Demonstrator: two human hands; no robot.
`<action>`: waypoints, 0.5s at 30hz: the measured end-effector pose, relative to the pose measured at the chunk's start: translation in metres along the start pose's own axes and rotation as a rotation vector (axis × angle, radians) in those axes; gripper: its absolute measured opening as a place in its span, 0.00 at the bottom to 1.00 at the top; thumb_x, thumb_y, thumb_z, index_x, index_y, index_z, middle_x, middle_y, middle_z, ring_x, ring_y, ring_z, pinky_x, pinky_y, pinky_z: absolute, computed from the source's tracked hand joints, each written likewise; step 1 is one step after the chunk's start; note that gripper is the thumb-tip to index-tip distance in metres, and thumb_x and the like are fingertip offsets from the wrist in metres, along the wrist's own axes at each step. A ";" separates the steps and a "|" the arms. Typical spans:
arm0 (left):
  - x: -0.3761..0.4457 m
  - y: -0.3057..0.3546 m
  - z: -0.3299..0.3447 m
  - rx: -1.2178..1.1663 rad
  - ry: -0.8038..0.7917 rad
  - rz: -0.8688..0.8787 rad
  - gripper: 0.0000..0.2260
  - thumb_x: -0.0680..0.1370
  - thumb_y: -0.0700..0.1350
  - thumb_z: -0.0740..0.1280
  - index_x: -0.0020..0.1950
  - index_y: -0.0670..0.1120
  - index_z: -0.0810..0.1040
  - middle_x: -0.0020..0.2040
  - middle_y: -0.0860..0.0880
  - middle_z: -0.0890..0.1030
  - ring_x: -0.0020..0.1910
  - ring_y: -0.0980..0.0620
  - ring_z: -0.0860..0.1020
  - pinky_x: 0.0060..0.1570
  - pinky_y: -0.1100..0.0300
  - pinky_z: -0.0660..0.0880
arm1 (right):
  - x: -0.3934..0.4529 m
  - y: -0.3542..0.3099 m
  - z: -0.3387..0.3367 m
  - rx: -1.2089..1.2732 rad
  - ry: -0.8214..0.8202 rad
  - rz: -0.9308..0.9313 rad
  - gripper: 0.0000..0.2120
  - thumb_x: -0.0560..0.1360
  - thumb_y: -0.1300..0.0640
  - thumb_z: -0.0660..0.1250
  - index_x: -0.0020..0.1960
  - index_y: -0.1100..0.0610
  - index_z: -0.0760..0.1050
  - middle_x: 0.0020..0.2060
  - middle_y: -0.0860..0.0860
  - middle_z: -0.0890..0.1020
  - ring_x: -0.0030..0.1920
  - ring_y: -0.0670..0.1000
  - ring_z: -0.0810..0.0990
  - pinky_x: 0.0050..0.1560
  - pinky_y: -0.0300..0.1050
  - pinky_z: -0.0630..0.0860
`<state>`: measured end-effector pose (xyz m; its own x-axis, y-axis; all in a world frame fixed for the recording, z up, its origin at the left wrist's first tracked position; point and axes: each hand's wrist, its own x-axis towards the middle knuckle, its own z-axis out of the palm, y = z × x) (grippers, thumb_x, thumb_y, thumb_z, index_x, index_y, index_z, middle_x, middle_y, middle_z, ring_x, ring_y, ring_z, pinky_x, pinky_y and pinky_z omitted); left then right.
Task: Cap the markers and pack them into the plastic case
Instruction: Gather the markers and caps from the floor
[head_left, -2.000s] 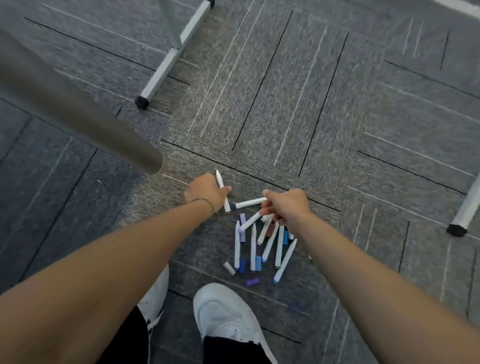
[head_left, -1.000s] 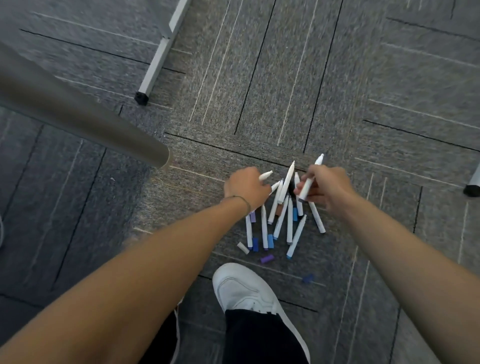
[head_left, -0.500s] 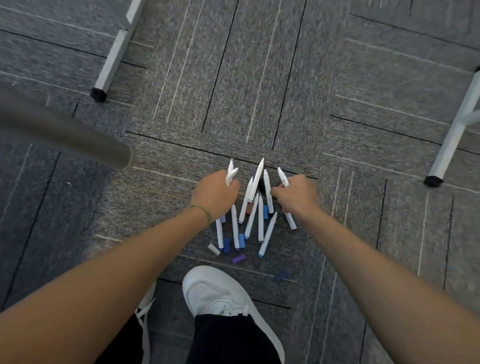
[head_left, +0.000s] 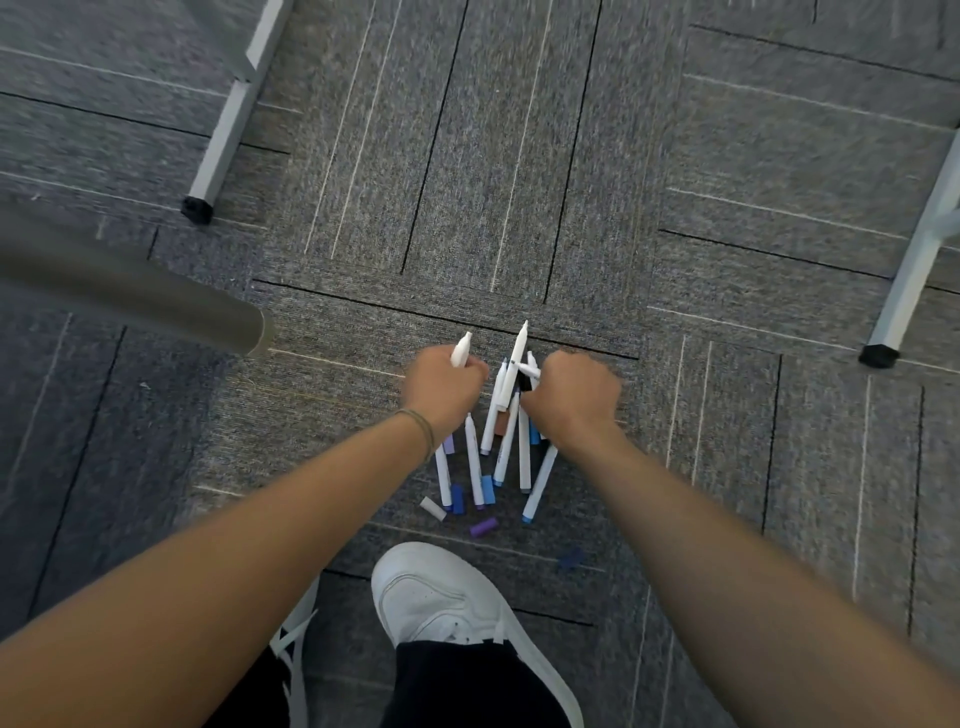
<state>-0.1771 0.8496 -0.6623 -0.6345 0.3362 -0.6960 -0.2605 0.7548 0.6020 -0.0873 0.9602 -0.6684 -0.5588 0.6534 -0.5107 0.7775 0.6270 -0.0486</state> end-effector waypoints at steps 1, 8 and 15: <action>0.002 -0.001 0.004 0.045 0.007 0.017 0.06 0.80 0.43 0.66 0.45 0.44 0.78 0.33 0.48 0.73 0.28 0.51 0.69 0.30 0.58 0.73 | 0.000 -0.001 0.000 -0.023 -0.002 -0.012 0.13 0.74 0.53 0.72 0.36 0.54 0.70 0.31 0.49 0.74 0.36 0.53 0.78 0.36 0.45 0.71; 0.011 0.003 0.016 0.255 0.090 0.097 0.10 0.78 0.45 0.65 0.37 0.48 0.71 0.31 0.49 0.74 0.28 0.50 0.71 0.31 0.54 0.75 | 0.002 0.007 0.006 0.033 0.005 0.044 0.17 0.74 0.49 0.74 0.35 0.52 0.69 0.31 0.48 0.76 0.34 0.51 0.77 0.35 0.45 0.73; 0.022 -0.003 0.019 0.283 0.138 0.086 0.06 0.79 0.46 0.65 0.42 0.47 0.74 0.33 0.48 0.76 0.30 0.49 0.73 0.38 0.50 0.81 | -0.004 0.015 0.012 0.258 -0.024 0.176 0.16 0.73 0.45 0.76 0.36 0.52 0.73 0.31 0.47 0.78 0.31 0.48 0.77 0.31 0.42 0.72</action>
<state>-0.1764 0.8649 -0.6869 -0.7428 0.3405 -0.5765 -0.0015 0.8602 0.5100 -0.0695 0.9622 -0.6770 -0.4047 0.7304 -0.5502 0.9109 0.3747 -0.1726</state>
